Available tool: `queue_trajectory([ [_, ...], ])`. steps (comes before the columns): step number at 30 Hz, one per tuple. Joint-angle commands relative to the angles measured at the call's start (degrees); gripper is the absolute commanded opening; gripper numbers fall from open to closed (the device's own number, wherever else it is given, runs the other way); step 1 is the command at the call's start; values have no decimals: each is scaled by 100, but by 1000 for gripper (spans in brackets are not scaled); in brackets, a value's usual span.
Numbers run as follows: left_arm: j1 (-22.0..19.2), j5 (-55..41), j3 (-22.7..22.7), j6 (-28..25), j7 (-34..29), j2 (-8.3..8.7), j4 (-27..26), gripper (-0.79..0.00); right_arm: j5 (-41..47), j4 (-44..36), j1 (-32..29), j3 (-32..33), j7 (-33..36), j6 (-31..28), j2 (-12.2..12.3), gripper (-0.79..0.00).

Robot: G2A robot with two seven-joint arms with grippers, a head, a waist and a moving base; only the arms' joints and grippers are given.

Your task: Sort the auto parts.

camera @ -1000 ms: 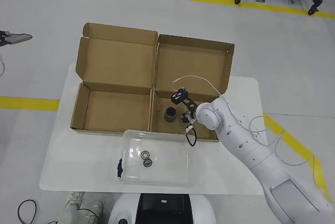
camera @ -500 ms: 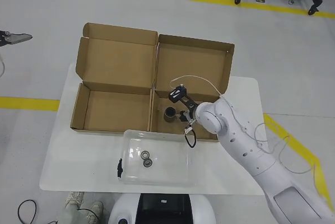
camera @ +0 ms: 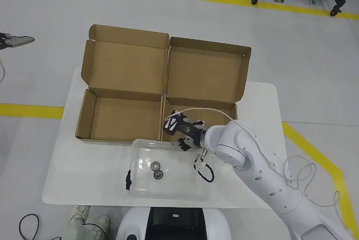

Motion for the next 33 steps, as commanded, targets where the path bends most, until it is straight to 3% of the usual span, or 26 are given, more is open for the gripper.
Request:
queue_trajectory([
  [1, 0, 0, 0, 0, 0, 0, 0, 0, 37, -119, -35, -50, 64, -133, 6, -188],
  [7, 0, 0, 0, 0, 0, 0, 0, 0, 53, -334, -51, -266, 285, -174, -16, -117],
  [12, 0, 0, 0, 0, 0, 0, 0, 0, 229, -366, 7, -479, 448, -180, -64, 0],
  [21, 0, 0, 0, 0, 0, 0, 0, 0, 763, -193, 221, -680, 526, -410, -142, 0],
  [33, 0, 0, 0, 0, 0, 0, 0, 0, 763, -193, 221, -680, 526, -410, -142, 0],
])
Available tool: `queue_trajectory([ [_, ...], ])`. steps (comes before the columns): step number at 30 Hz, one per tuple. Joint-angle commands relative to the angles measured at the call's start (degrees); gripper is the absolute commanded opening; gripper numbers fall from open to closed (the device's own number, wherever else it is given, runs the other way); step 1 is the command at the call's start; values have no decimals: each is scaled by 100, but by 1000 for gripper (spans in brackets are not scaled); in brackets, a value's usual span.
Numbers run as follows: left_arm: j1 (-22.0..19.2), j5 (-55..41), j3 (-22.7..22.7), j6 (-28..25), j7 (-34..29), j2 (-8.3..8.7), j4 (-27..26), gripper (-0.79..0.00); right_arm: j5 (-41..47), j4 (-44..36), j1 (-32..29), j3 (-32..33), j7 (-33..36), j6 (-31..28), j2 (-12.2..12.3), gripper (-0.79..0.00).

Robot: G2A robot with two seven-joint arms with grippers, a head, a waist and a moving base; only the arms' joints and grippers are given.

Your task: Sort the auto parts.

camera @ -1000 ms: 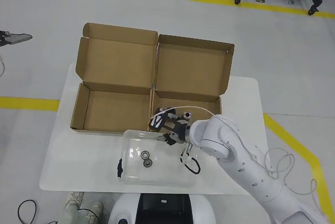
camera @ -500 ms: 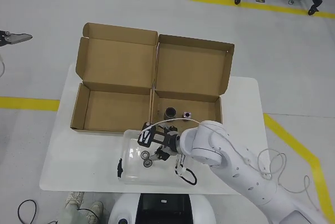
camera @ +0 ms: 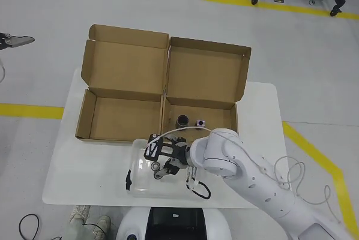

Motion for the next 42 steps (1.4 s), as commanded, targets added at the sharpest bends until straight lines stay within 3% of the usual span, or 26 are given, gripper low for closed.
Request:
queue_trajectory([
  [1, 0, 0, 0, 0, 0, 0, 0, 0, 0, 0, 0, 0, 0, 0, 0, 0],
  [16, 0, 0, 0, 0, 0, 0, 0, 0, -104, -171, -46, -233, -77, -312, -3, 0],
  [33, 0, 0, 0, 0, 0, 0, 0, 0, -494, 336, 416, -1137, -107, -315, -296, 0],
  [39, 0, 0, 0, 0, 0, 0, 0, 0, -1038, 447, 196, -1121, -741, -212, -268, -280],
  [42, 0, 0, 0, 0, 0, 0, 0, 0, -1174, 508, -2, -1014, -992, -277, -198, -354],
])
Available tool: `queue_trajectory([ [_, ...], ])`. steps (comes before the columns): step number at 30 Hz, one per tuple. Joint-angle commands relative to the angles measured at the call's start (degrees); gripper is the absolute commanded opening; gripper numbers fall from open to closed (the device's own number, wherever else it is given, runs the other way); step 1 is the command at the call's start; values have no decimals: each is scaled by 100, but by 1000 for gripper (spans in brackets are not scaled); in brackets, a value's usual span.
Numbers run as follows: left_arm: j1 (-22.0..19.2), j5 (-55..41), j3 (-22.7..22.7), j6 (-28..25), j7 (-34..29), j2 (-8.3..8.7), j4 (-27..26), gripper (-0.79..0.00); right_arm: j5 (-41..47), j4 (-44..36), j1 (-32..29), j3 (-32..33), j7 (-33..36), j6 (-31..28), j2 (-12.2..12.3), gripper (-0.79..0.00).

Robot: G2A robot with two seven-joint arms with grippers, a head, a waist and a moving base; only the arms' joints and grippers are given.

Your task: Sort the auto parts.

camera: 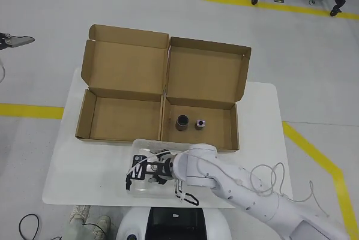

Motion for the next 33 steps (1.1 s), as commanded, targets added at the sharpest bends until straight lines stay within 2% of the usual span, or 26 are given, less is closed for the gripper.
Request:
queue_trajectory([
  [1, 0, 0, 0, 0, 0, 0, 0, 0, -49, 45, -109, 49, -91, -59, 39, -345],
  [8, 0, 0, 0, 0, 0, 0, 0, 0, -232, 207, -402, 165, -386, -146, 125, -339],
  [17, 0, 0, 0, 0, 0, 0, 0, 0, -303, 477, -539, 110, -596, -140, 104, -348],
  [25, 0, 0, 0, 0, 0, 0, 0, 0, -483, 727, -550, 25, -733, -14, 42, -453],
  [33, 0, 0, 0, 0, 0, 0, 0, 0, -596, 880, -507, -84, -593, 151, -49, -465],
])
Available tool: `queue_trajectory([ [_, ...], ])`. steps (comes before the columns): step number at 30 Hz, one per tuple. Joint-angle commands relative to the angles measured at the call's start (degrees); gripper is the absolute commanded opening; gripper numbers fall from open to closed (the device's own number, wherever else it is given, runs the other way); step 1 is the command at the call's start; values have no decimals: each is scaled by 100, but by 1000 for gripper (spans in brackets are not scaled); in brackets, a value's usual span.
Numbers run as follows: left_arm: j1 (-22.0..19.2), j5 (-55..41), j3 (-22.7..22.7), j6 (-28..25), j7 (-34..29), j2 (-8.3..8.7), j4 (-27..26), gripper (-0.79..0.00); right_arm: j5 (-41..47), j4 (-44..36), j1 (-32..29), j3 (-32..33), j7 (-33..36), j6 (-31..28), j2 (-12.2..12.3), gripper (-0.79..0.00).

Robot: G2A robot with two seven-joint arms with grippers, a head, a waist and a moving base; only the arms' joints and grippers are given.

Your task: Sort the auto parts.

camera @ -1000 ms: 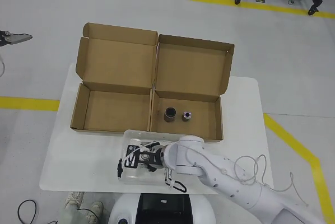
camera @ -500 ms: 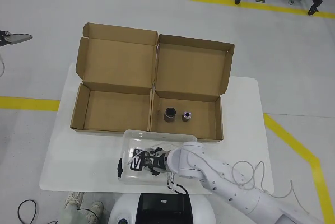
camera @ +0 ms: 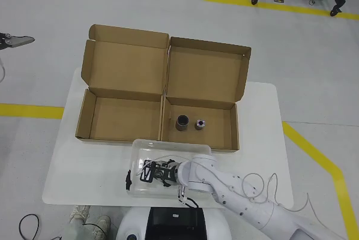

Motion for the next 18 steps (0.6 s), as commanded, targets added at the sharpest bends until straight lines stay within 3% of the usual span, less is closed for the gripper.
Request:
queue_trajectory([
  [1, 0, 0, 0, 0, 0, 0, 0, 0, -13, 28, 11, -14, 3, 15, -18, -477],
  [7, 0, 0, 0, 0, 0, 0, 0, 0, -45, 119, 40, -47, -45, 23, -76, -539],
  [9, 0, 0, 0, 0, 0, 0, 0, 0, -57, 161, 47, -53, -67, 21, -92, -637],
  [10, 0, 0, 0, 0, 0, 0, 0, 0, -70, 195, 51, -51, -83, 29, -102, -751],
  [11, 0, 0, 0, 0, 0, 0, 0, 0, -76, 207, 52, -50, -90, 31, -106, -785],
  [18, 0, 0, 0, 0, 0, 0, 0, 0, -156, 175, -2, 13, -155, 67, -116, -785],
])
